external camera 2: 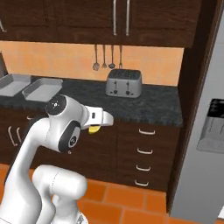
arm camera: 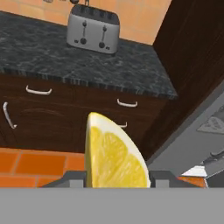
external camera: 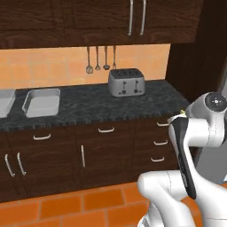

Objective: Place one lemon wedge and one steak in each tupperware on the nearby counter, to pack two identical lunches.

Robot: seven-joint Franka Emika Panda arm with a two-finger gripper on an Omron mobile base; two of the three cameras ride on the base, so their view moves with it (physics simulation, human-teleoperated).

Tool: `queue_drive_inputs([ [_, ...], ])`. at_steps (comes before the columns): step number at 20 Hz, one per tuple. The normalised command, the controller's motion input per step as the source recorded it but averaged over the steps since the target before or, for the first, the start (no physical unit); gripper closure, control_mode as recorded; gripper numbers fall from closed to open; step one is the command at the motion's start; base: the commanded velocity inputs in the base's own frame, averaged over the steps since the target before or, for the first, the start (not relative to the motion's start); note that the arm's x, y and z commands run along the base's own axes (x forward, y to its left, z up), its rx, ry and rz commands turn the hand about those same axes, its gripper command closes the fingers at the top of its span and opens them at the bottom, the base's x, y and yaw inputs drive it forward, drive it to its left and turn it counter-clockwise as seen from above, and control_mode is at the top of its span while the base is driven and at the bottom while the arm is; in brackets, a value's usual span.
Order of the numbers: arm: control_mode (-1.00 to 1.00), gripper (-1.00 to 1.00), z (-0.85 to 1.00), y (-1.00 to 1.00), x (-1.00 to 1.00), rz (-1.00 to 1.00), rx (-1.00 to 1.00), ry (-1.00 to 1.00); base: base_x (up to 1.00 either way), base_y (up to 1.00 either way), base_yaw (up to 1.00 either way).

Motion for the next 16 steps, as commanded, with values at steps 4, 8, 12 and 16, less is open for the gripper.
queue_drive_inputs([
  [4, 1.00, 1.00, 0.00, 0.00, 0.00, 0.00, 0.00, 0.00, 0.67, 1.00, 0.00],
  [8, 1.00, 1.00, 0.00, 0.00, 0.00, 0.00, 0.00, 0.00, 0.66, 1.00, 0.00],
  [12, 1.00, 1.00, 0.00, 0.00, 0.00, 0.00, 0.00, 0.00, 0.56, 1.00, 0.00],
  [16, 1.00, 1.00, 0.00, 0.00, 0.00, 0.00, 0.00, 0.00, 0.51, 1.00, 0.00],
])
